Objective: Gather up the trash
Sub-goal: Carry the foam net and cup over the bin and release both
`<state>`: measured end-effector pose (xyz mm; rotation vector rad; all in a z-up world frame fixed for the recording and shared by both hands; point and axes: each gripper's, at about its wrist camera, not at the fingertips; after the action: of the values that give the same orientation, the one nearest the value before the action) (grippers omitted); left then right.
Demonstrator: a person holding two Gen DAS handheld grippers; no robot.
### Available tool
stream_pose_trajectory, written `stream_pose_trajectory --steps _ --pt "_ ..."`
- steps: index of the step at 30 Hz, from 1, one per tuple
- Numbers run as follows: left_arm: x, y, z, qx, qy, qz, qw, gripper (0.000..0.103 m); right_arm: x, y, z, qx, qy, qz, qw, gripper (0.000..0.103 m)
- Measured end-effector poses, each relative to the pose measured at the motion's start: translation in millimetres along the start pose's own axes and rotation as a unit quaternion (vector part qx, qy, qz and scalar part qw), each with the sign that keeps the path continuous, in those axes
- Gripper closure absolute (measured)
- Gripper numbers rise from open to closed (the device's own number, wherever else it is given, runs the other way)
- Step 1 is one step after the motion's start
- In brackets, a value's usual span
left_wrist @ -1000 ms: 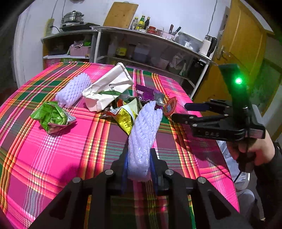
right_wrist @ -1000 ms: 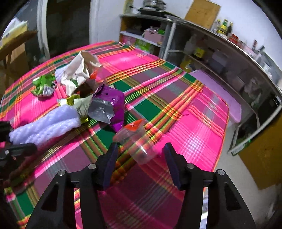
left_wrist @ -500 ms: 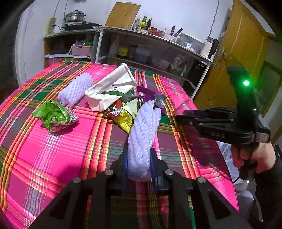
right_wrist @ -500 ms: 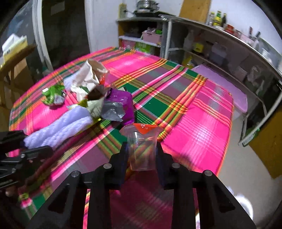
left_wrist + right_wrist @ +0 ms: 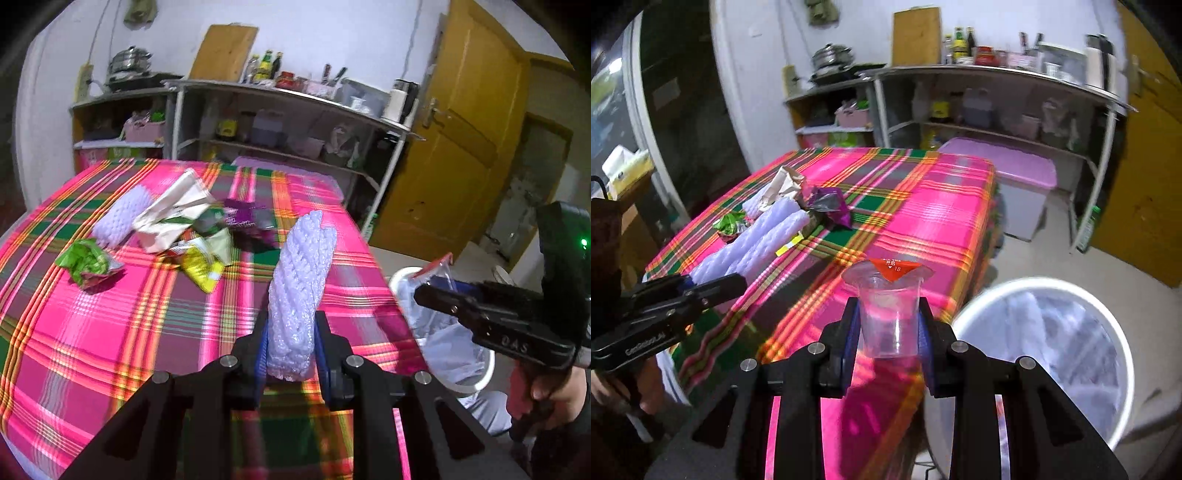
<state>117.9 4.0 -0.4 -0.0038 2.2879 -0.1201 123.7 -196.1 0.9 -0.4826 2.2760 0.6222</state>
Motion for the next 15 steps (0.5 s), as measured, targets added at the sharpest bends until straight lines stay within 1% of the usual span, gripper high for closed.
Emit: stream_pose_trajectory --steps 7,15 --pt "3 -44 -11 0.019 -0.011 0.037 0.9991 0.08 23 -16 -46 0.029 -0.028 0.028 0.999 0.073" --pt "9 -86 -12 0.049 -0.008 0.069 0.9964 0.08 42 -38 -73 0.061 -0.043 0.06 0.995 0.073"
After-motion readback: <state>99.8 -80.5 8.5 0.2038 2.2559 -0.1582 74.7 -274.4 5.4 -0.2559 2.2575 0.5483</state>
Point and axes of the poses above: each gripper's, at about its wrist camera, not at the fingertips, and z roughly the way its jaws point, y to its left, x to its underside, and after that the axes turned 14 degrees about -x, right-handed
